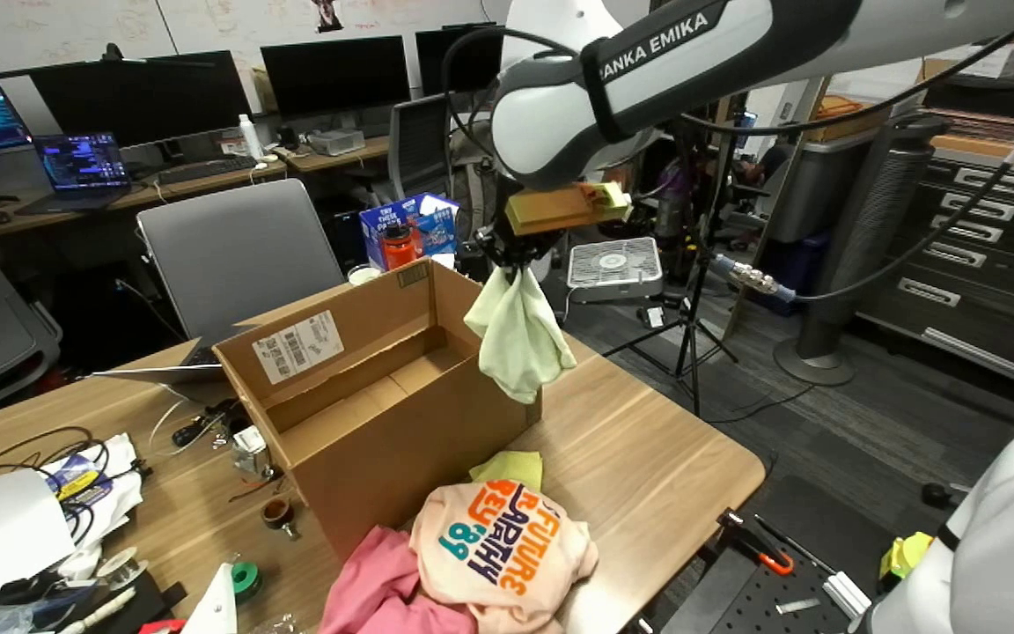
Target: Put the three objects into the cardboard box
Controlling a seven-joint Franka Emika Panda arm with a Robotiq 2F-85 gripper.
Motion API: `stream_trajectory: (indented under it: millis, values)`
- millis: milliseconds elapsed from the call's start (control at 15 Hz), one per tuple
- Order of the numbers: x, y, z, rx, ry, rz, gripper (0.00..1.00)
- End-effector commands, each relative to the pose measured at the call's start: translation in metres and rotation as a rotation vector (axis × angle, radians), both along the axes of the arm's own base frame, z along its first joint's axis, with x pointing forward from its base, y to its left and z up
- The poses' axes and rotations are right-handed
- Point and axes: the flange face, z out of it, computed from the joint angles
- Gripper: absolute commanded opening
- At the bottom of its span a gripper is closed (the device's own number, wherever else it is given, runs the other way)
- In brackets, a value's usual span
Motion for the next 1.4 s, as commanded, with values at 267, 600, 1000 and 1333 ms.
stream_trajectory:
  millis: [267, 600, 1000, 1333]
  values:
    - [0.020, 0.040, 0.074, -0.044, -0.169, 0.062, 0.01]
    - [0.056, 0.064, 0.068, -0.067, -0.170, 0.109, 0.01]
    - [0.103, 0.098, 0.033, -0.113, -0.102, 0.192, 0.01]
    - [0.121, 0.111, 0.023, -0.108, -0.072, 0.221, 0.01]
